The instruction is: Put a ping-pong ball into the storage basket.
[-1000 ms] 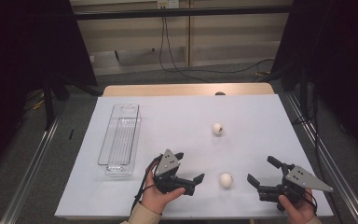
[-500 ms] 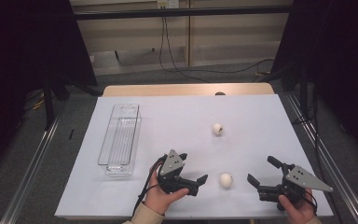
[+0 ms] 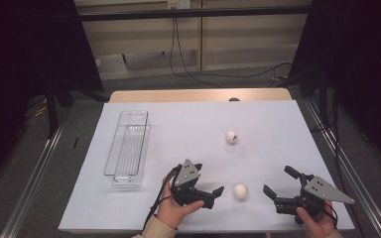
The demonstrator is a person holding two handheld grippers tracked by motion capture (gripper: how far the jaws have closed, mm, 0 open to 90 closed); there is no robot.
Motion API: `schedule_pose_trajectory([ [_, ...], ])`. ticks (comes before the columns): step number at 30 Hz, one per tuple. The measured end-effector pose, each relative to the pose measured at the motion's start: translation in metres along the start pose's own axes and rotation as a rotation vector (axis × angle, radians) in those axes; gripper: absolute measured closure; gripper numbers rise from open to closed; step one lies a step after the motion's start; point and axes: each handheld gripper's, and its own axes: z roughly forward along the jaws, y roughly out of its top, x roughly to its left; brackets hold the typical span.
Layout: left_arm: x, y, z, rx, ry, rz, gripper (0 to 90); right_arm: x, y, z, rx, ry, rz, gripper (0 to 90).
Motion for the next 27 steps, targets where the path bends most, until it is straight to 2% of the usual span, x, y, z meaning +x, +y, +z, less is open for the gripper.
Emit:
schedule_pose_trajectory([
  [9, -0.002, 0.0, 0.006, 0.019, -0.006, 0.002, 2.1, 0.0, 0.0, 0.0, 0.0, 0.002, -0.003, 0.8],
  [27, -0.005, 0.002, 0.014, 0.027, -0.028, 0.009, 2.1, 0.0, 0.0, 0.0, -0.003, -0.001, 0.005, 0.8],
])
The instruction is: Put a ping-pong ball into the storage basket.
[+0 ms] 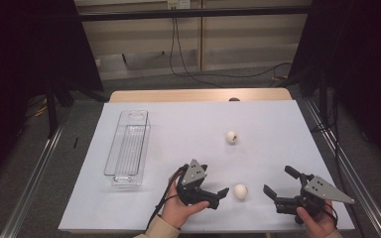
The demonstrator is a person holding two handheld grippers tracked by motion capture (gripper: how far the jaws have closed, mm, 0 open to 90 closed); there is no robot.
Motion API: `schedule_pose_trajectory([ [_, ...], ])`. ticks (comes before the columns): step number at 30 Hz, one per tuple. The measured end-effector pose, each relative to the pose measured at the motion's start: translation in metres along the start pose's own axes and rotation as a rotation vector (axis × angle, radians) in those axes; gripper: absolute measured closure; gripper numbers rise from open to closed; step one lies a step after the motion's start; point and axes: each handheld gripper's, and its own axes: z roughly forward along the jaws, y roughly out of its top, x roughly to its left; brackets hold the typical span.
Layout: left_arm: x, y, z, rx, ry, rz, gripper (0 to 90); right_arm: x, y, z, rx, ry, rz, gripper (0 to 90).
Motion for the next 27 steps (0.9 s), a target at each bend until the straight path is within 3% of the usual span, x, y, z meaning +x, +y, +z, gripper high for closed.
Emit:
schedule_pose_trajectory([
  [27, -0.004, 0.003, 0.013, 0.04, -0.013, 0.01, 2.2, 0.0, 0.0, 0.0, 0.003, 0.005, -0.007, 0.8],
])
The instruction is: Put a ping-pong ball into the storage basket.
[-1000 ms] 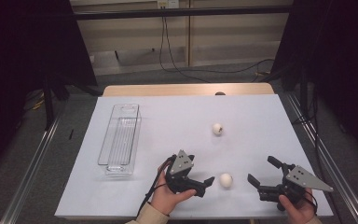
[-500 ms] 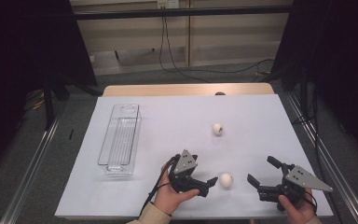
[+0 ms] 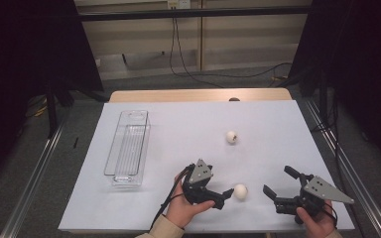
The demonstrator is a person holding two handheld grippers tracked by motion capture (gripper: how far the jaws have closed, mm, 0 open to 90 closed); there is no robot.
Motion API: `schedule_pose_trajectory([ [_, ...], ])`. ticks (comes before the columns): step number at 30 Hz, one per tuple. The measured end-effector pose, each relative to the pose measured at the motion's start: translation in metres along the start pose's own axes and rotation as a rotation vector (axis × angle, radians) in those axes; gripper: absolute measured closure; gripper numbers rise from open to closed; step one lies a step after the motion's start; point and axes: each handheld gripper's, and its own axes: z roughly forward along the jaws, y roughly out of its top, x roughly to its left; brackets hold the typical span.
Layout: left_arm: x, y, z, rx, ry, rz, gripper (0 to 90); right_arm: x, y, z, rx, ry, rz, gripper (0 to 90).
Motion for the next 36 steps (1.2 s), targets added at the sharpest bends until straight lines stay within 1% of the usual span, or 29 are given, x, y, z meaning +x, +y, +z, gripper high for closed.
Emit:
schedule_pose_trajectory([
  [4, -0.001, 0.0, 0.003, 0.01, -0.005, 0.003, 2.2, 0.0, 0.0, 0.0, 0.003, -0.002, -0.002, 0.8],
  [9, -0.002, 0.001, 0.006, 0.009, -0.013, 0.003, 2.2, 0.0, 0.0, 0.0, 0.002, -0.001, -0.003, 0.8],
  [15, -0.002, 0.001, 0.008, 0.021, -0.007, 0.004, 2.4, 0.0, 0.0, 0.0, 0.001, -0.001, 0.001, 0.8],
  [22, -0.004, 0.002, 0.011, 0.03, -0.014, 0.009, 2.4, 0.0, 0.0, 0.0, -0.002, -0.004, 0.007, 0.8],
  [24, -0.005, 0.002, 0.013, 0.034, -0.019, 0.009, 2.4, -0.001, 0.0, 0.0, 0.0, -0.003, -0.001, 0.8],
  [28, -0.006, 0.002, 0.015, 0.039, -0.024, 0.019, 2.4, -0.001, 0.0, 0.0, -0.001, -0.003, 0.001, 0.7],
  [30, -0.007, 0.002, 0.016, 0.042, -0.025, 0.012, 2.5, -0.001, 0.0, 0.0, -0.001, -0.002, 0.001, 0.8],
  [33, -0.007, 0.003, 0.017, 0.047, -0.026, 0.018, 2.5, -0.001, 0.0, 0.0, -0.001, -0.002, 0.002, 0.7],
  [36, -0.008, 0.002, 0.019, 0.052, -0.029, 0.016, 2.4, -0.001, 0.0, 0.0, -0.001, -0.001, 0.002, 0.8],
])
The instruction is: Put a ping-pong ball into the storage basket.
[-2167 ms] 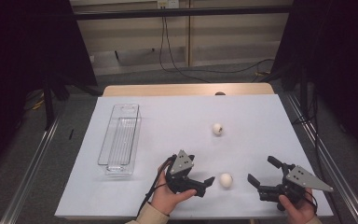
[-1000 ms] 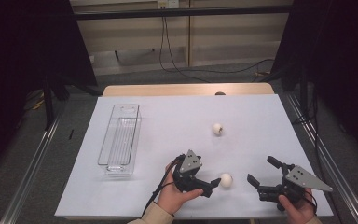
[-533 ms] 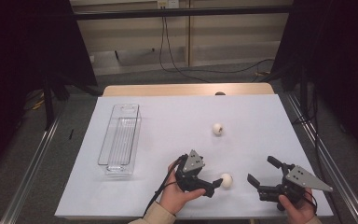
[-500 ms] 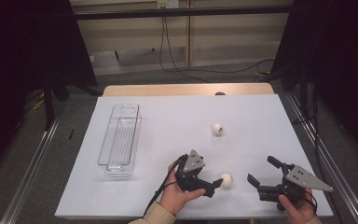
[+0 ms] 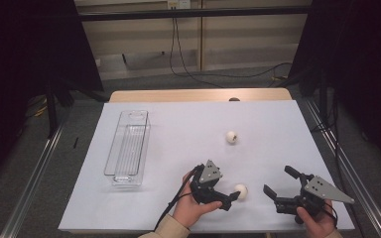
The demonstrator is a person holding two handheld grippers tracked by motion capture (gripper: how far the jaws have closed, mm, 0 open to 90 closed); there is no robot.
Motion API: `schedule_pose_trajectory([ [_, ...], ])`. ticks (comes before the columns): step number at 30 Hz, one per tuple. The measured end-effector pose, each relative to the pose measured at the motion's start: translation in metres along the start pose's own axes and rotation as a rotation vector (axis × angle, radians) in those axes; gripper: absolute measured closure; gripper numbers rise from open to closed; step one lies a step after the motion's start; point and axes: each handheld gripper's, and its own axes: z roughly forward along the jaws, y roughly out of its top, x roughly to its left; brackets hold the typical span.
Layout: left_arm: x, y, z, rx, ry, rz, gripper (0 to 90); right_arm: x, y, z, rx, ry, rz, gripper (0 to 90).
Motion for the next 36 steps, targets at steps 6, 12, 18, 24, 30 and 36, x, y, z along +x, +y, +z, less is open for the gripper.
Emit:
schedule_pose_trajectory([
  [6, -0.001, 0.0, 0.003, 0.007, -0.008, 0.007, 2.4, 0.0, 0.0, 0.0, -0.001, 0.0, 0.0, 0.8],
  [12, -0.001, 0.0, 0.005, 0.005, -0.011, 0.005, 2.4, 0.0, 0.0, 0.0, -0.001, 0.0, 0.0, 0.7],
  [18, -0.001, 0.001, 0.006, 0.006, -0.006, 0.005, 2.4, 0.0, 0.0, 0.0, -0.004, 0.0, 0.008, 0.8],
  [24, -0.002, 0.001, 0.009, 0.017, -0.012, -0.006, 2.4, 0.0, 0.0, 0.0, -0.005, 0.0, 0.01, 0.8],
  [30, -0.002, 0.002, 0.011, 0.019, -0.014, -0.002, 2.5, 0.0, 0.0, 0.0, -0.006, -0.001, 0.009, 0.7],
  [36, -0.002, 0.002, 0.013, 0.035, -0.014, -0.005, 2.5, 0.0, 0.0, 0.0, -0.006, -0.002, 0.01, 0.7],
])
